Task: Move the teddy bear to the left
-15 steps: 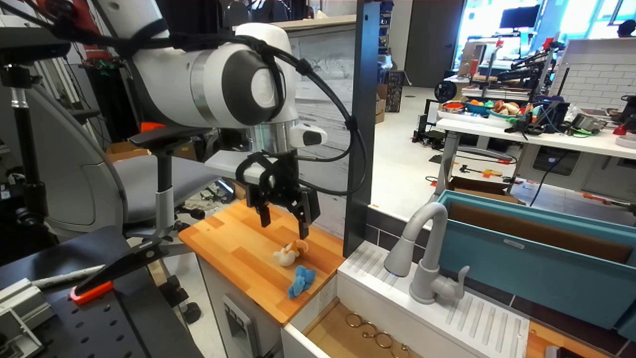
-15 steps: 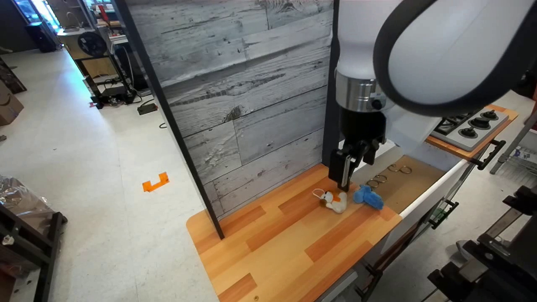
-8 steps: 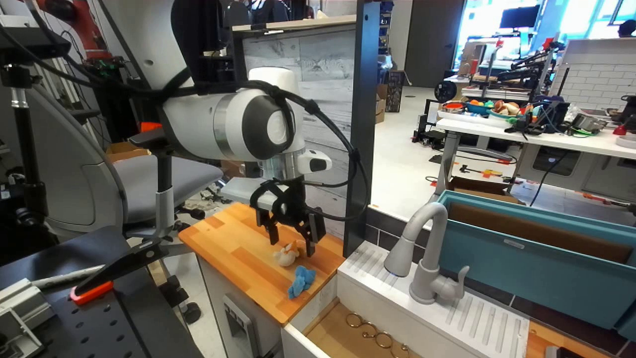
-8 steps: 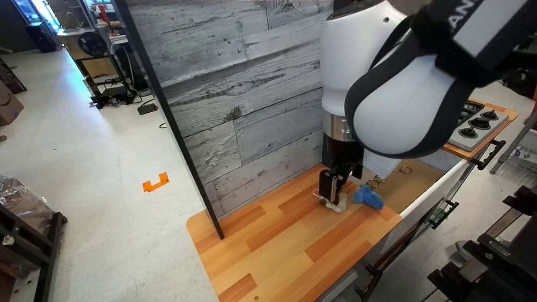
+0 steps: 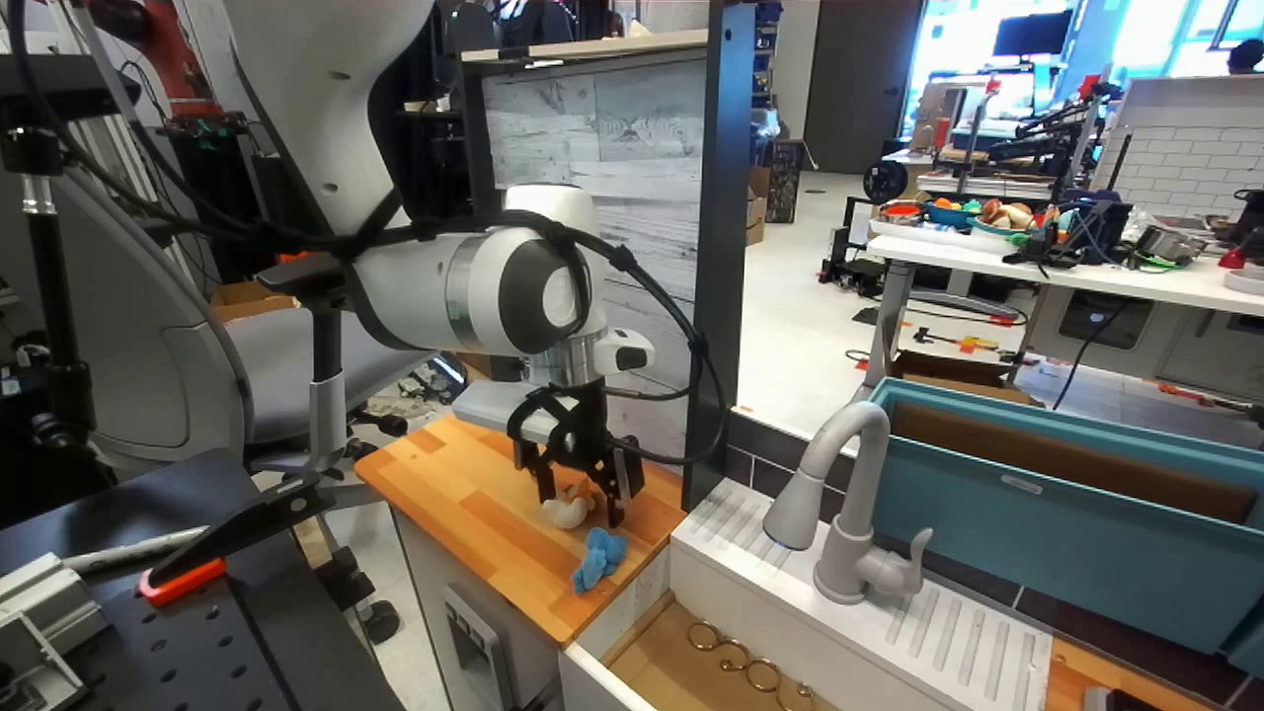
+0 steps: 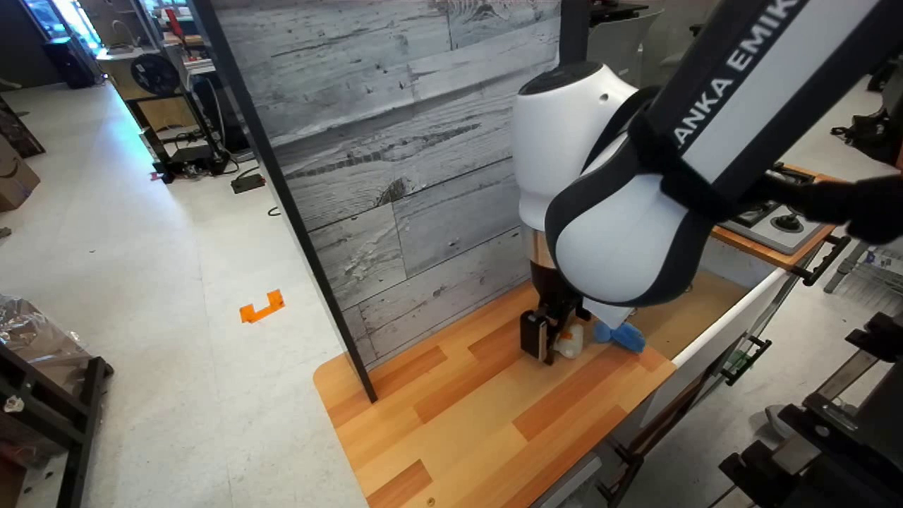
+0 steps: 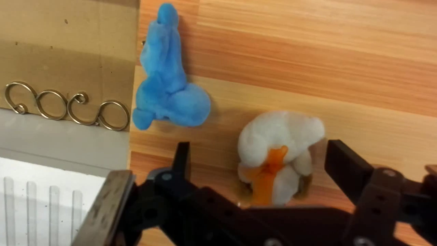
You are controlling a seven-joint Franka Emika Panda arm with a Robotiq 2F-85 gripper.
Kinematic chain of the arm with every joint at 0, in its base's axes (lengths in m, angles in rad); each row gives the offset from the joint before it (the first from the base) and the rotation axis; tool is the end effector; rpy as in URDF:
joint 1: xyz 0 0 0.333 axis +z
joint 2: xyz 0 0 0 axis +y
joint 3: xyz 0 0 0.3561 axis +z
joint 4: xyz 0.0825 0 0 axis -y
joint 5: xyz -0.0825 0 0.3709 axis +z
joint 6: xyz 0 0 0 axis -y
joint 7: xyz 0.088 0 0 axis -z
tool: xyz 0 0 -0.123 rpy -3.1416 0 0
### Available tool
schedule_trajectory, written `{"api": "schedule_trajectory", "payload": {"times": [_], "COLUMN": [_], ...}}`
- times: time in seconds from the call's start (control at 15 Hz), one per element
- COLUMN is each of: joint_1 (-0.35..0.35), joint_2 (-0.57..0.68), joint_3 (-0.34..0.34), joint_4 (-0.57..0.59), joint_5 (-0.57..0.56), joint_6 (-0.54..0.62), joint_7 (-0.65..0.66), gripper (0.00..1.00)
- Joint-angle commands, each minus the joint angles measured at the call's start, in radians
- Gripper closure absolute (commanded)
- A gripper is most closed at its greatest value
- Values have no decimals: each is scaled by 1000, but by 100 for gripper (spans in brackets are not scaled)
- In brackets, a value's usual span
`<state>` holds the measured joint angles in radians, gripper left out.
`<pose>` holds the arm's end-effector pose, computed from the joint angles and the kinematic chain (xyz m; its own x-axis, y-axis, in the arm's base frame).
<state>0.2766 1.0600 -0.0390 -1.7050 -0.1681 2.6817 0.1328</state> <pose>0.6221 0.1560 -0.0092 0.9600 0.2687 -0.0792 0.2762 -0.9552 0.1065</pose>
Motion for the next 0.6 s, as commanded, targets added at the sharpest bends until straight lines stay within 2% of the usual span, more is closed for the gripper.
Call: {"api": "schedule_trajectory", "payload": {"times": [0.0,0.53], "joint_1": [18,49], "joint_2": [50,-14], "joint_3": [-3,41], "joint_4": [77,44], "joint_5": [9,9], "joint_6": [-54,-97], "joint_7": [11,7], "gripper": [26,88]}}
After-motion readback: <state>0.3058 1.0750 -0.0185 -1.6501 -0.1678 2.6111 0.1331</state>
